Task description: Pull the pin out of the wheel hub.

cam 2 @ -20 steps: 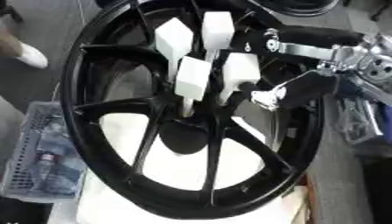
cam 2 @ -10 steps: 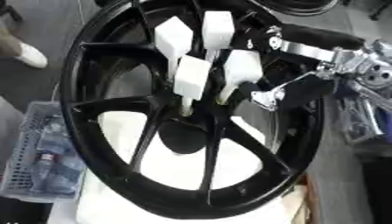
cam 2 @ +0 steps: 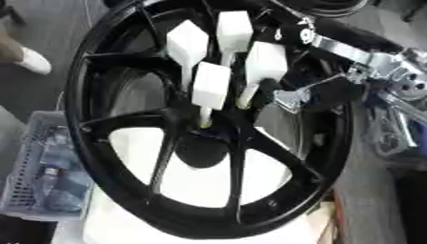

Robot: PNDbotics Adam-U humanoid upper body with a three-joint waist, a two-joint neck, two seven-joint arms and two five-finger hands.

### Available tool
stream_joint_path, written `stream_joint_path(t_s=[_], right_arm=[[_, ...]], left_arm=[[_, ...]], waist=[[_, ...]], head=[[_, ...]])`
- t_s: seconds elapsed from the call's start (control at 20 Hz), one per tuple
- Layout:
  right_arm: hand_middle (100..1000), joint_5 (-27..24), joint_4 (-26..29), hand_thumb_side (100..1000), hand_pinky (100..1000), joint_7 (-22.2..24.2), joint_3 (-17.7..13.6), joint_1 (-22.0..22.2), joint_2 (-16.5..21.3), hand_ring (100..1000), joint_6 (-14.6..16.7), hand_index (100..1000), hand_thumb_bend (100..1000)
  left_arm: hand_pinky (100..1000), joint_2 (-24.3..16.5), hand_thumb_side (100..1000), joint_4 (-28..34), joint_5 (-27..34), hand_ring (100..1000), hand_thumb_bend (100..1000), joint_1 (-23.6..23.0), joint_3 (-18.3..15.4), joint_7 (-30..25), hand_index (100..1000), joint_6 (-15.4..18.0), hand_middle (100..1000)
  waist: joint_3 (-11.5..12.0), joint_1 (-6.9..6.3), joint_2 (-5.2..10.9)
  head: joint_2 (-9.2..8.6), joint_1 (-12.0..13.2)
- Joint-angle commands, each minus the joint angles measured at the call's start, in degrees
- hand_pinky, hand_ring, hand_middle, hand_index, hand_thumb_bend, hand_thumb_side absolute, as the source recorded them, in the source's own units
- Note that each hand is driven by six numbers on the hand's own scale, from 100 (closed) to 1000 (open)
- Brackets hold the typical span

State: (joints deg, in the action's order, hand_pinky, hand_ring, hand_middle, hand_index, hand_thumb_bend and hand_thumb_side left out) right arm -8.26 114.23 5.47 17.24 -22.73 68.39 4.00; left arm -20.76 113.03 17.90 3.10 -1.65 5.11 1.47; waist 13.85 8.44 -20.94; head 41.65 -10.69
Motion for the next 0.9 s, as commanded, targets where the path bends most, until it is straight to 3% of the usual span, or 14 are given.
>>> stream_joint_path(t_s=[0.05, 0.5, 0.7, 0.9], right_arm=[[434, -3.7, 0.4, 457, 480, 0.7, -2.8, -0.9, 3.1, 802, 0.8, 528, 100], [424, -13.8, 0.4, 408, 446, 2.7, -13.3, 0.6, 7.7, 787, 1.1, 514, 100], [425, -17.5, 0.4, 352, 440, 0.5, -20.0, 4.2, 9.8, 786, 0.4, 515, 100], [426, -18.5, 0.4, 317, 426, -5.4, -27.3, 10.0, 10.3, 788, -0.7, 516, 100]], left_arm=[[806, -1.0, 870, 0.8, -0.1, 806, 150, 0.0, -0.5, 0.2, 731, 0.0, 648], [807, -0.8, 871, 0.7, -0.4, 806, 149, -0.9, -1.2, 0.8, 728, 0.1, 649], [807, -0.8, 869, 0.8, -0.8, 805, 147, -1.5, -1.9, 1.6, 728, 0.4, 649], [807, -0.6, 866, 1.0, -1.3, 805, 142, -2.1, -2.7, 2.4, 728, 0.7, 648]], waist=[[-0.3, -0.51, 1.28], [-2.3, -0.80, 1.61], [-4.0, -1.14, 1.57], [-5.5, -1.65, 1.27]], head=[[-0.90, 0.0], [-1.23, 1.6], [-1.12, 3.0], [-1.21, 4.7]])
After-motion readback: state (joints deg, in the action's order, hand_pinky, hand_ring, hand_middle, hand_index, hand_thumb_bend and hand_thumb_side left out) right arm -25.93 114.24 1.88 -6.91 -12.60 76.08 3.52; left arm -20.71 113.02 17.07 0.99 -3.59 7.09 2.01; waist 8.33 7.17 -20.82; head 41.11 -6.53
